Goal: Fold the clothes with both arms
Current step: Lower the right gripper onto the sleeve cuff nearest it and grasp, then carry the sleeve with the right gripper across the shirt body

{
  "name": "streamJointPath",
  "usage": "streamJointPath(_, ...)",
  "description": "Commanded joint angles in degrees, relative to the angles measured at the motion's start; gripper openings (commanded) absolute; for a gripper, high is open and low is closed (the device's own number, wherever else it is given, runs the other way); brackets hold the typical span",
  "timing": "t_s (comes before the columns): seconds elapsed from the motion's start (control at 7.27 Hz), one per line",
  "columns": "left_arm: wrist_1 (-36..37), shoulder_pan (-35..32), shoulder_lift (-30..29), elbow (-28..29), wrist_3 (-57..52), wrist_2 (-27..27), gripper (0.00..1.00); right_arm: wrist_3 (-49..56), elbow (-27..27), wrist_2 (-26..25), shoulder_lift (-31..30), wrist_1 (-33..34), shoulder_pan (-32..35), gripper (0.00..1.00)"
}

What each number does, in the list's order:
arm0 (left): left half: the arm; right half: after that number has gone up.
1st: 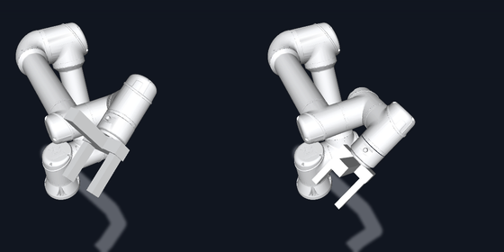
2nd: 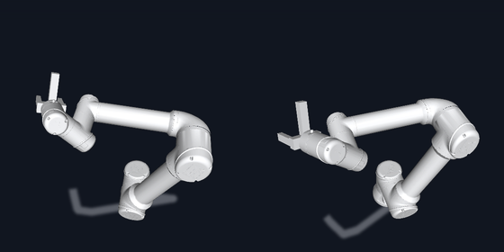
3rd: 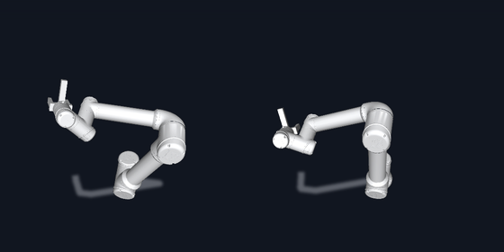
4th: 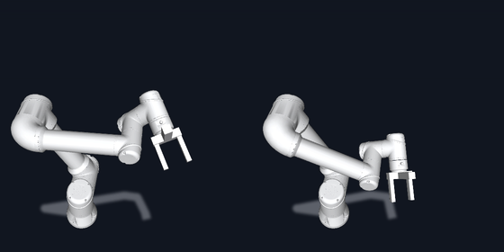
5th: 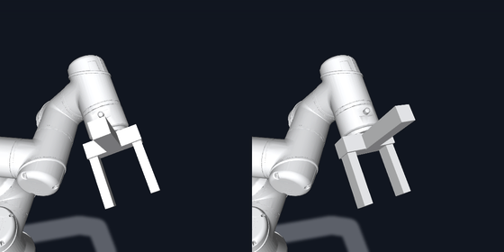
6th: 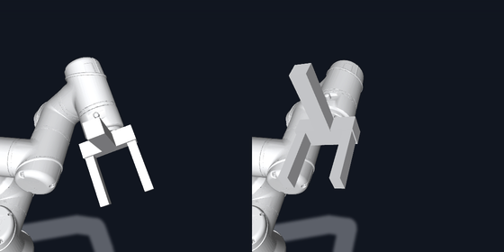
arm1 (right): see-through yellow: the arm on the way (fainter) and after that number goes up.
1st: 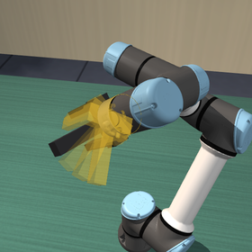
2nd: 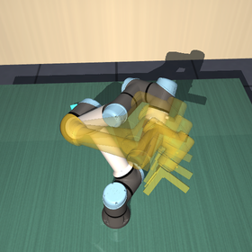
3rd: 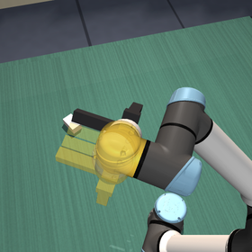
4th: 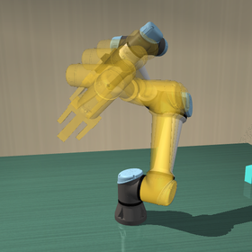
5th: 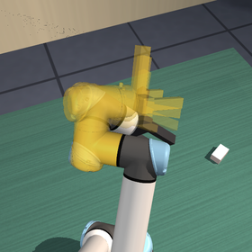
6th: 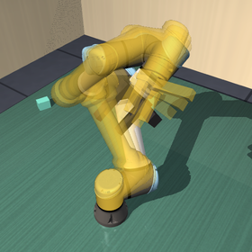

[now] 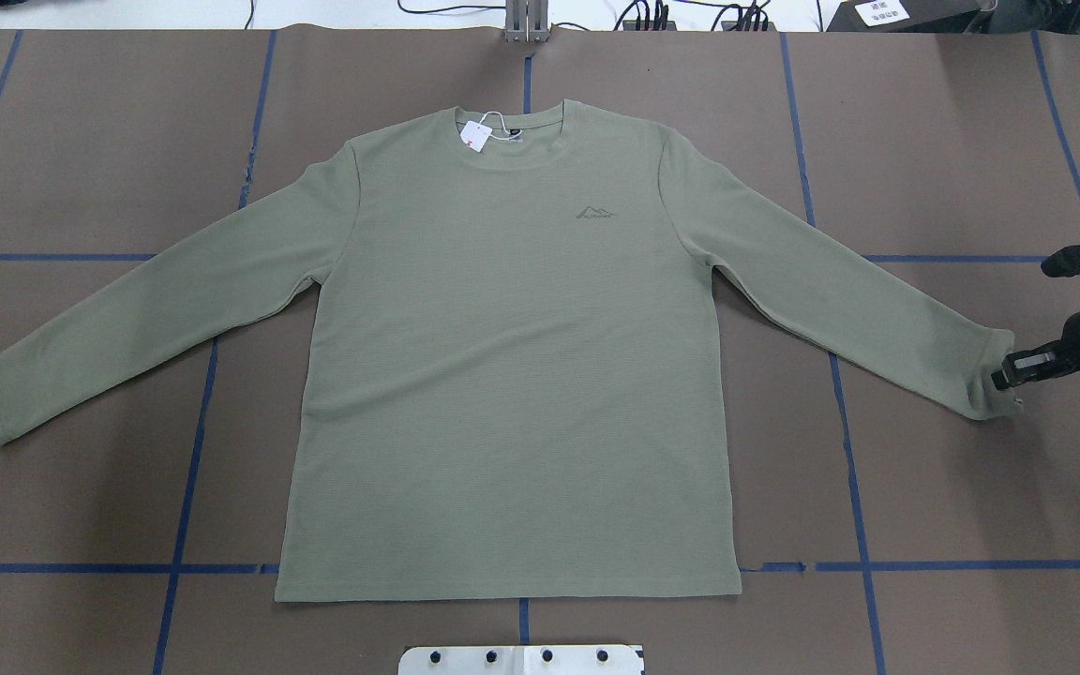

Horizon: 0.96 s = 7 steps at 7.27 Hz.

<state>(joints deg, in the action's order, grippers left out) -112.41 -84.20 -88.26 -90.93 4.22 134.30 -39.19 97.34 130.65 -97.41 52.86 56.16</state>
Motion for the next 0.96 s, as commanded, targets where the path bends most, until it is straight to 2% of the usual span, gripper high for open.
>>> streamJointPath(0.0,-0.09,0.00,-0.24,0.14,0.00,0.00,1.00,-1.15,-0.39,1.01,7.63,0.84,0.53,0.00)
streamJointPath(0.27,-0.35,0.00,-0.33,0.14,0.00,0.00,1.00,-2.12,-0.39,2.15,20.87,12.47,1.23,0.00)
streamJointPath(0.55,-2.81,0.00,-0.25,1.10,0.09,0.00,1.00,-3.35,-2.57,2.24,39.14,29.86,1.41,0.00)
streamJointPath(0.69,-2.81,0.00,-0.33,1.19,0.00,0.00,1.00,-4.13,-7.46,2.41,46.53,31.06,0.97,0.00)
streamJointPath(0.82,-2.81,0.00,-0.33,1.19,-0.09,0.00,0.99,-7.10,-16.21,2.50,56.35,30.81,-1.30,0.00)
